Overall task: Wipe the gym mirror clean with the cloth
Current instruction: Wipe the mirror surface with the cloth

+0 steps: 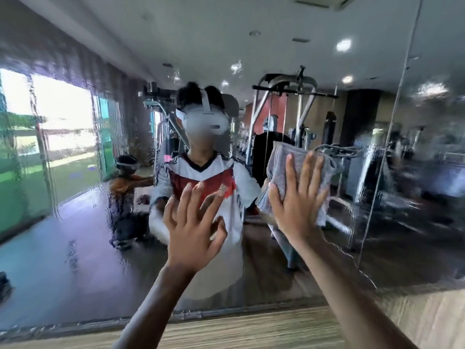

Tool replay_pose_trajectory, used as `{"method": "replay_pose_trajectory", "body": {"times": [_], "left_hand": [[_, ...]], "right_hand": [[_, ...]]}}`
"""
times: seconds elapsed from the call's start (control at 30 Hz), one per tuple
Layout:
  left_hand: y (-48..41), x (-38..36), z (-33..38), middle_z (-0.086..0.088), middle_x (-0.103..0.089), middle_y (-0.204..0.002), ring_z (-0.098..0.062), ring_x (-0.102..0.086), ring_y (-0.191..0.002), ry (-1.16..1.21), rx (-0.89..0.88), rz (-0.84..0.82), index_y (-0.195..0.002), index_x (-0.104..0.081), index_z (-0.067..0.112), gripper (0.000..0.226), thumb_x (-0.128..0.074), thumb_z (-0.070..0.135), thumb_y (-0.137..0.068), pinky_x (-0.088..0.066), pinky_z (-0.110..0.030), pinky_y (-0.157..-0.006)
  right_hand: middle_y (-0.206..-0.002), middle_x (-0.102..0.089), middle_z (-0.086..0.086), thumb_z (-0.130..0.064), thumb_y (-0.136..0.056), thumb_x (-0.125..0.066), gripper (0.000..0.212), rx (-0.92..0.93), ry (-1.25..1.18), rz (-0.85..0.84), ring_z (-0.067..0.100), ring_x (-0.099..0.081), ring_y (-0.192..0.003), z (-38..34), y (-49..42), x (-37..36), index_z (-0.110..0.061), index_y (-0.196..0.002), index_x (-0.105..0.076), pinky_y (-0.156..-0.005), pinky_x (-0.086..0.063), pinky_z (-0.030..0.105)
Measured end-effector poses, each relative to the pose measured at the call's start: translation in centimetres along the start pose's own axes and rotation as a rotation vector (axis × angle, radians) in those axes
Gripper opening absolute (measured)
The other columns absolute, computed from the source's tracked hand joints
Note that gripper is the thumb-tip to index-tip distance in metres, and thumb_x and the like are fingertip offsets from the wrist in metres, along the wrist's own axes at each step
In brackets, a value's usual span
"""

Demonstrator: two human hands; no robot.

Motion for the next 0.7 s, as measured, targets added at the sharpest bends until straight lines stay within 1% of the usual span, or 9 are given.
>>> {"method": "replay_pose_trajectory", "body": {"times": [0.03, 0.1, 0.17, 0.23, 0.33, 0.4, 0.5, 0.63, 0.7], "left_hand": [[-1.8, 0.0, -0.1, -0.015, -0.044, -0.154, -0.032, -0.034, -0.145, 0.015, 0.002, -0.007, -0.138, -0.062, 0.022, 0.051, -0.053, 0.040, -0.091, -0.016, -0.054, -0.117], [-4.5, 0.2, -0.7, -0.014, -0.039, -0.157, -0.029, -0.031, -0.148, 0.023, -0.014, -0.011, -0.143, -0.057, 0.023, 0.052, -0.049, 0.041, -0.094, -0.012, -0.053, -0.118], [-5.6, 0.4, -1.5, -0.012, -0.036, -0.159, -0.027, -0.029, -0.150, -0.028, -0.058, 0.008, -0.148, -0.049, 0.026, 0.053, -0.045, 0.042, -0.098, -0.009, -0.055, -0.120], [-5.4, 0.4, -2.2, -0.010, -0.034, -0.161, -0.028, -0.027, -0.151, -0.095, -0.084, 0.019, -0.152, -0.043, 0.028, 0.054, -0.045, 0.043, -0.099, -0.011, -0.059, -0.120], [-5.2, 0.2, -2.4, -0.011, -0.032, -0.162, -0.030, -0.025, -0.151, -0.131, -0.071, 0.015, -0.154, -0.039, 0.027, 0.058, -0.045, 0.044, -0.099, -0.012, -0.062, -0.120], [-5.2, 0.1, -2.5, -0.012, -0.031, -0.162, -0.030, -0.024, -0.152, -0.122, -0.063, 0.003, -0.155, -0.037, 0.025, 0.059, -0.045, 0.045, -0.100, -0.012, -0.063, -0.120], [-5.1, -0.1, -3.0, -0.012, -0.029, -0.163, -0.030, -0.022, -0.152, -0.124, -0.067, -0.006, -0.155, -0.037, 0.023, 0.061, -0.047, 0.046, -0.099, -0.012, -0.064, -0.119], [-5.2, 0.0, -2.8, -0.012, -0.029, -0.163, -0.029, -0.022, -0.153, -0.114, -0.091, -0.005, -0.155, -0.037, 0.023, 0.061, -0.046, 0.047, -0.099, -0.010, -0.065, -0.119], [-5.3, 0.0, -2.8, -0.013, -0.030, -0.162, -0.030, -0.024, -0.152, -0.117, -0.082, 0.002, -0.154, -0.038, 0.023, 0.060, -0.045, 0.047, -0.099, -0.012, -0.065, -0.119]], "right_hand": [[-0.164, -0.002, 0.007, -0.058, -0.101, -0.026, 0.066, 0.060, 0.003, 0.001, 0.033, -0.009, -0.151, -1.4, 0.4, -0.3, -0.030, -0.158, -0.007, -0.119, 0.006, 0.057], [-0.162, -0.021, 0.013, -0.056, -0.099, -0.036, 0.065, 0.340, 0.027, -0.032, 0.036, -0.019, -0.150, -3.3, 3.0, -0.6, -0.027, -0.156, -0.022, -0.118, -0.008, 0.062], [-0.162, -0.024, 0.010, -0.055, -0.099, -0.039, 0.063, 0.588, 0.053, -0.060, 0.030, -0.017, -0.152, -2.3, 5.6, -0.8, -0.030, -0.155, -0.026, -0.115, -0.020, 0.065], [-0.164, -0.015, 0.005, -0.056, -0.102, -0.031, 0.062, 0.528, 0.047, -0.054, 0.027, -0.014, -0.152, 0.1, 5.2, -0.5, -0.033, -0.157, -0.016, -0.113, -0.023, 0.066], [-0.163, -0.019, 0.010, -0.053, -0.104, -0.025, 0.059, 0.021, -0.010, 0.068, 0.033, -0.018, -0.150, 2.4, 0.3, 0.3, -0.030, -0.157, -0.015, -0.119, -0.011, 0.062], [-0.161, -0.025, 0.017, -0.055, -0.103, -0.026, 0.062, -0.115, -0.041, 0.092, 0.035, -0.020, -0.149, 0.8, -2.9, 0.4, -0.025, -0.156, -0.017, -0.118, -0.006, 0.062], [-0.162, -0.023, 0.014, -0.056, -0.101, -0.030, 0.063, 0.068, -0.028, 0.077, 0.035, -0.020, -0.148, -3.5, -3.7, 0.2, -0.026, -0.155, -0.014, -0.119, 0.001, 0.058], [-0.163, -0.018, 0.009, -0.053, -0.098, -0.044, 0.065, 0.531, 0.035, -0.015, 0.034, -0.022, -0.149, -3.4, 0.9, -0.2, -0.030, -0.155, -0.021, -0.119, -0.010, 0.062], [-0.166, -0.007, 0.002, -0.052, -0.101, -0.036, 0.061, 0.483, 0.049, -0.032, 0.030, -0.020, -0.150, -0.3, 0.4, -0.1, -0.032, -0.156, -0.017, -0.118, -0.013, 0.062]]}}
Point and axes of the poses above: each hand's wrist, its own y-axis away from the middle knuckle, its own x-axis out of the back of the hand, z = x × y, the point moved 7 cm from there along -y, towards the middle knuckle
